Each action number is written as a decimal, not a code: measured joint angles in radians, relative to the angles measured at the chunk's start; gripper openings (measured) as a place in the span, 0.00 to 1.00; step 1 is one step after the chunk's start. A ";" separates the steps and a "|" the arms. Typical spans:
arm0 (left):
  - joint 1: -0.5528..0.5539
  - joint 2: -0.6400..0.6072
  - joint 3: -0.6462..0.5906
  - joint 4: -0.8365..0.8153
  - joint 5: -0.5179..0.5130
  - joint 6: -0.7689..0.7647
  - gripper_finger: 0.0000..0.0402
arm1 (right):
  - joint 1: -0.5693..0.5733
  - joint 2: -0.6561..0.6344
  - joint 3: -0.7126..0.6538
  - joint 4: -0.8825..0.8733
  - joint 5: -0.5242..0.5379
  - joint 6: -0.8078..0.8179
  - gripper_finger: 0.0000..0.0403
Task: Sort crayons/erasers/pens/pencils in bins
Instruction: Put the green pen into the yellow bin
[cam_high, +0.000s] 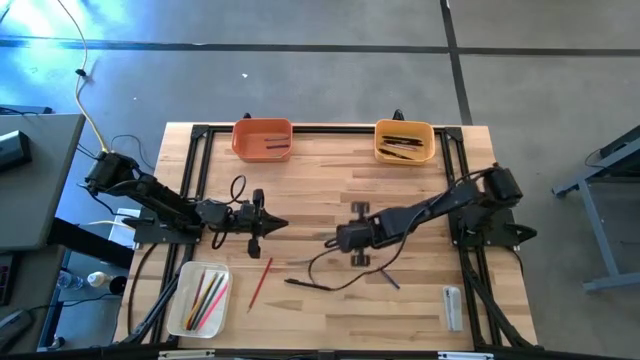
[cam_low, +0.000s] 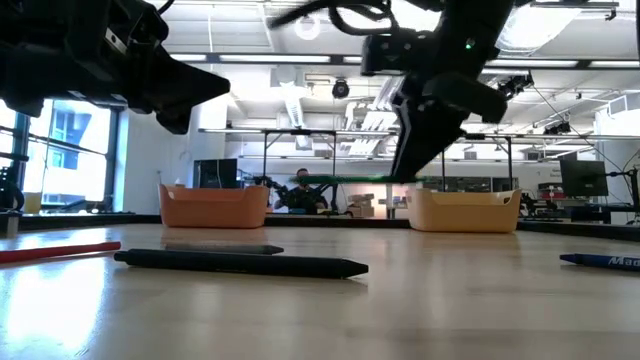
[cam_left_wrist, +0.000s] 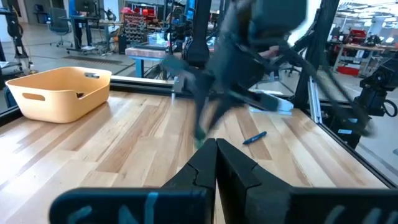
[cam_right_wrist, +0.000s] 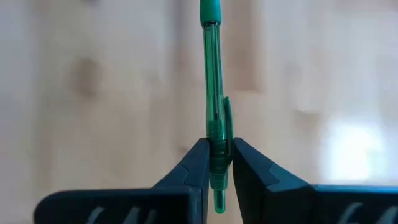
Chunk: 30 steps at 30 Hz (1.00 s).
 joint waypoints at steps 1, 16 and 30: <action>0.000 0.000 0.000 0.000 0.000 0.000 0.00 | -0.008 -0.020 0.000 -0.039 0.033 0.007 0.09; -0.015 0.000 0.000 -0.003 0.001 0.007 0.00 | -0.519 -0.418 -0.211 -0.317 0.344 -0.172 0.09; -0.015 0.000 0.000 0.000 0.001 0.008 0.00 | -1.015 -0.389 -0.420 0.180 0.169 -0.640 0.09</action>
